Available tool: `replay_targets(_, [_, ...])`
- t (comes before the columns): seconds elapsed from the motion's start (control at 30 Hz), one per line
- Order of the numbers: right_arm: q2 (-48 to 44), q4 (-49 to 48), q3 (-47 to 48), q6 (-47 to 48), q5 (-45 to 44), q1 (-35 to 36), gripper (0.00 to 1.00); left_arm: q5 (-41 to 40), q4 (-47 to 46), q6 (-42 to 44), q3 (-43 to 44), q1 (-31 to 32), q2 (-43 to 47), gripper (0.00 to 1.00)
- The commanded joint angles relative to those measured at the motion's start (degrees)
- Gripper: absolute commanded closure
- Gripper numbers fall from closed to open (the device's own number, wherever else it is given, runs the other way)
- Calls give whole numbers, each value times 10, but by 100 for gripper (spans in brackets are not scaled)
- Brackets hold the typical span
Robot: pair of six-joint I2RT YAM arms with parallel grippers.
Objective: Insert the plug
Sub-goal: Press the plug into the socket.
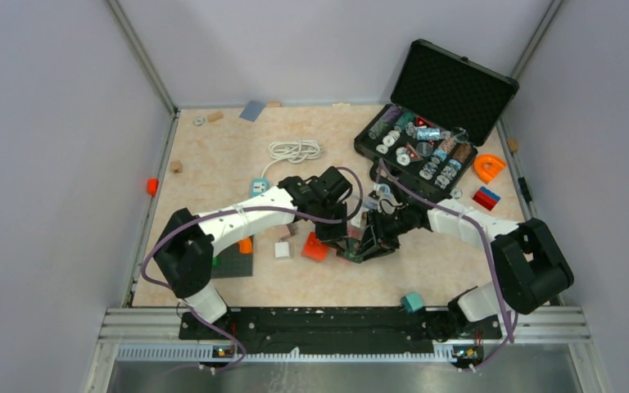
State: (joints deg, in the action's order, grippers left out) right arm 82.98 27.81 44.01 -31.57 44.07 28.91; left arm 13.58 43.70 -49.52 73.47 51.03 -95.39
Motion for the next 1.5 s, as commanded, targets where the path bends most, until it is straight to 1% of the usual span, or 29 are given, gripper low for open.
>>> replay_targets(0.0, [19, -28, 3, -7, -161, 12, 80, -102, 26, 18, -39, -6, -46, 83])
replay_targets(0.07, [26, -25, 6, -11, -175, 14, 81, -101, 25, 19, -42, -7, -55, 83])
replay_targets(0.13, [33, -18, 9, -14, -193, 19, 82, -105, 26, 19, -43, -7, -64, 87])
replay_targets(0.17, [36, -15, 12, -17, -204, 23, 84, -109, 28, 19, -43, -7, -69, 89])
replay_targets(0.3, [49, -8, 34, -17, -237, 46, 85, -130, 38, 15, -47, -11, -78, 94])
replay_targets(0.43, [67, -5, 50, -17, -250, 58, 85, -158, 50, 17, -47, -18, -92, 100])
replay_targets(0.63, [82, -1, 69, -12, -256, 62, 84, -176, 59, 27, -45, -35, -107, 100])
replay_targets(0.7, [74, 1, 80, -7, -249, 62, 82, -179, 63, 31, -41, -39, -115, 100])
replay_targets(0.73, [63, 4, 87, -4, -242, 62, 76, -181, 64, 33, -39, -40, -118, 100])
replay_targets(0.83, [28, 9, 105, 4, -228, 62, 48, -182, 63, 38, -35, -44, -125, 100])
replay_targets(0.9, [-1, 13, 112, 4, -229, 62, 33, -183, 63, 43, -31, -46, -130, 100])
replay_targets(0.97, [-26, 21, 115, 3, -234, 59, 24, -183, 65, 47, -26, -47, -135, 100])
replay_targets(1.0, [-35, 23, 117, 2, -235, 56, 23, -184, 66, 49, -24, -48, -139, 100])
replay_targets(1.1, [-52, 29, 112, -1, -231, 46, 23, -187, 72, 55, -16, -48, -149, 100])
replay_targets(1.2, [-56, 27, 97, -2, -216, 34, 27, -187, 71, 60, -15, -48, -157, 100])
replay_targets(1.3, [-54, 18, 79, -2, -195, 27, 41, -186, 72, 64, -16, -47, -160, 100])
replay_targets(1.37, [-47, 16, 72, 2, -180, 26, 48, -185, 72, 65, -14, -48, -160, 100])
replay_targets(1.47, [-32, 15, 63, 11, -153, 26, 53, -183, 72, 66, -9, -47, -161, 100])
